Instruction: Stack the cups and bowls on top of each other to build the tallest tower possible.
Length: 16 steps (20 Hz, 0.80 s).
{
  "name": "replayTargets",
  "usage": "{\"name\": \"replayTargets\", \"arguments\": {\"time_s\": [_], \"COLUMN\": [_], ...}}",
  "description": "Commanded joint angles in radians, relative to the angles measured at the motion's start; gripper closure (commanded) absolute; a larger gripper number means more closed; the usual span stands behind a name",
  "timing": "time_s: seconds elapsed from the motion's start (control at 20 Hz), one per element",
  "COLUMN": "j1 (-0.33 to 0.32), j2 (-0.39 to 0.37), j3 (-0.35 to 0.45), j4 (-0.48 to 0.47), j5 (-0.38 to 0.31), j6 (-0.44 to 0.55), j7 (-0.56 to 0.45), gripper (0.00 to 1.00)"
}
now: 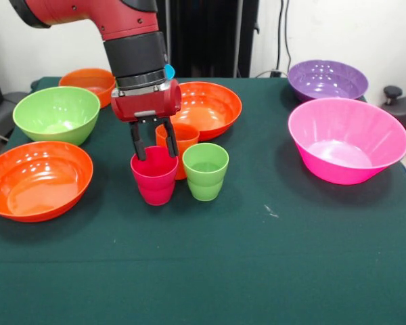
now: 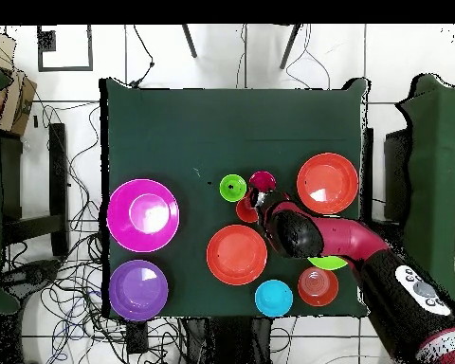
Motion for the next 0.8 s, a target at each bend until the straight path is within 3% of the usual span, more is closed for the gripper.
{"name": "replayTargets", "arguments": {"time_s": [0.05, 0.4, 0.8], "j1": [0.038, 0.063, 0.034], "j2": [0.029, -0.009, -0.022], "j3": [-0.036, -0.071, -0.054], "j4": [-0.075, -0.082, -0.095], "j5": [-0.010, -0.012, -0.009], "j6": [-0.011, 0.010, 0.053], "j7": [0.067, 0.066, 0.026], "gripper": [0.00, 0.00, 0.00]}}
